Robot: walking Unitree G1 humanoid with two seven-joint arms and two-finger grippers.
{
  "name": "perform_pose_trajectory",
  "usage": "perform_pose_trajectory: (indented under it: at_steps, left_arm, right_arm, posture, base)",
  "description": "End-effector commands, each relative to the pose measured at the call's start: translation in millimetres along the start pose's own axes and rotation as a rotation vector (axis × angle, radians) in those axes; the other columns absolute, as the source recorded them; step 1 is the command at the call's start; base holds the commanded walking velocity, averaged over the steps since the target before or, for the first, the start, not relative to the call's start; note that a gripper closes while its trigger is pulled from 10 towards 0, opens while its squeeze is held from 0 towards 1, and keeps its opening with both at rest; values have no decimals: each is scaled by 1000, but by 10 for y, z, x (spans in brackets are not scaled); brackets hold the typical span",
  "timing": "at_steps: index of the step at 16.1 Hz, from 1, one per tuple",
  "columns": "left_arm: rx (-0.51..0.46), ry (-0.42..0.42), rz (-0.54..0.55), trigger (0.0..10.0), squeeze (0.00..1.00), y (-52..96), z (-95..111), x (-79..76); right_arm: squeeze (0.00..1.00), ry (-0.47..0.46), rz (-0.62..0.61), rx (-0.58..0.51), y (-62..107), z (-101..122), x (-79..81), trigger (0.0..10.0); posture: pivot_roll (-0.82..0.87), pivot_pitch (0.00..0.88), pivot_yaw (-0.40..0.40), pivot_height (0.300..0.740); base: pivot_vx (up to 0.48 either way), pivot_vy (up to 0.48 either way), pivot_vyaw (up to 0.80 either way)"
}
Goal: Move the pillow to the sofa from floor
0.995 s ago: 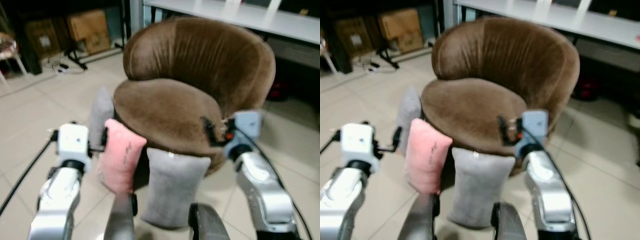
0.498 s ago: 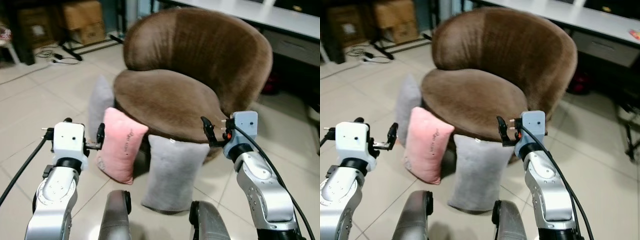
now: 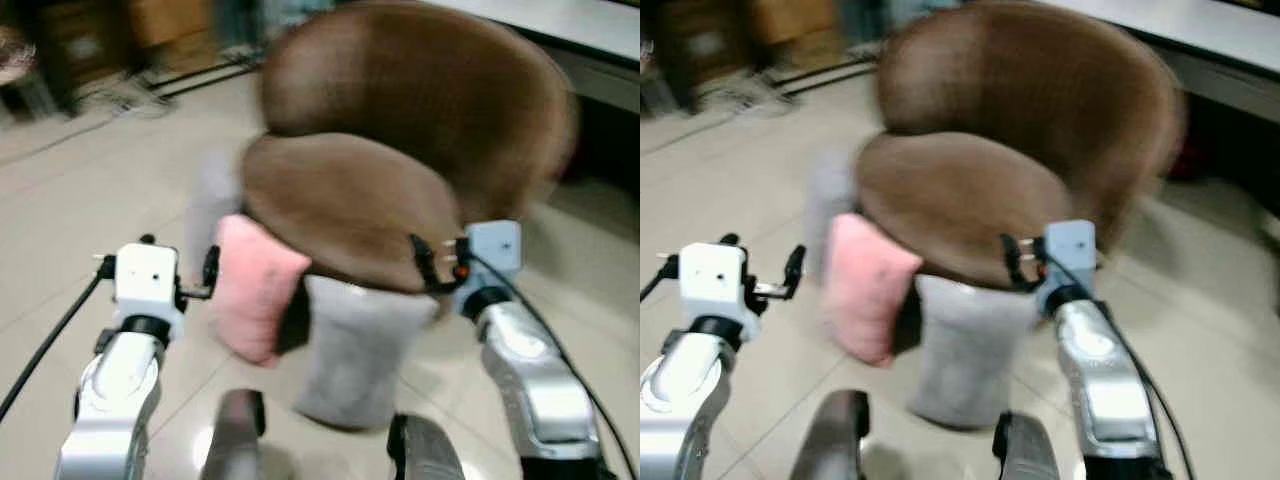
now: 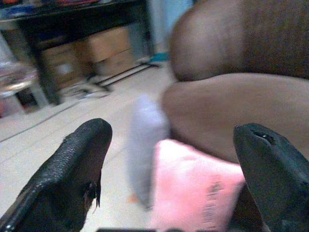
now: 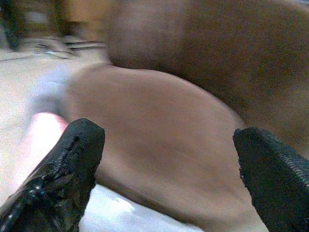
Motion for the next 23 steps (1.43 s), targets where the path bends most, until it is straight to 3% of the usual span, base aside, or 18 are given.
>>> perform_pose_trajectory:
  at_steps: [1, 3, 15, 23]
  left_arm:
    - [-19, -1, -9, 10000, 0, -14, 50, -19]
    - [-18, -2, -10, 10000, 0, -15, 48, -24]
    - [-29, -15, -18, 10000, 0, -22, 59, -36]
    - [-30, -26, -26, 10000, 0, -9, 62, -39]
  right_arm:
    - [0, 14, -7, -4, -3, 22, -36, 10000]
    - [0, 29, 0, 6, -7, 7, -27, 10000]
    - [0, -45, -30, 20, -24, -32, -76, 10000]
    - [0, -41, -17, 12, -43, -17, -74, 10000]
  posture:
    - [1, 0, -46, 595]
    - [1, 0, -46, 595]
    - [5, 0, -39, 595]
    - [10, 0, -37, 525]
  base:
    - [244, 0, 800]
    - [246, 0, 800]
    - [61, 0, 0]
    - [0, 0, 0]
Point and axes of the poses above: a point about 5 cm out from each wrist's last joint towards the gripper, its own y axis pointing back from the gripper into the wrist, its own z axis along the axis of the wrist's last joint, x = y × z, the point moved 4 cm from there along -y, pointing out of the wrist towards the gripper, and after that the axes turned 12 degrees about -y, right-handed, at the moved point
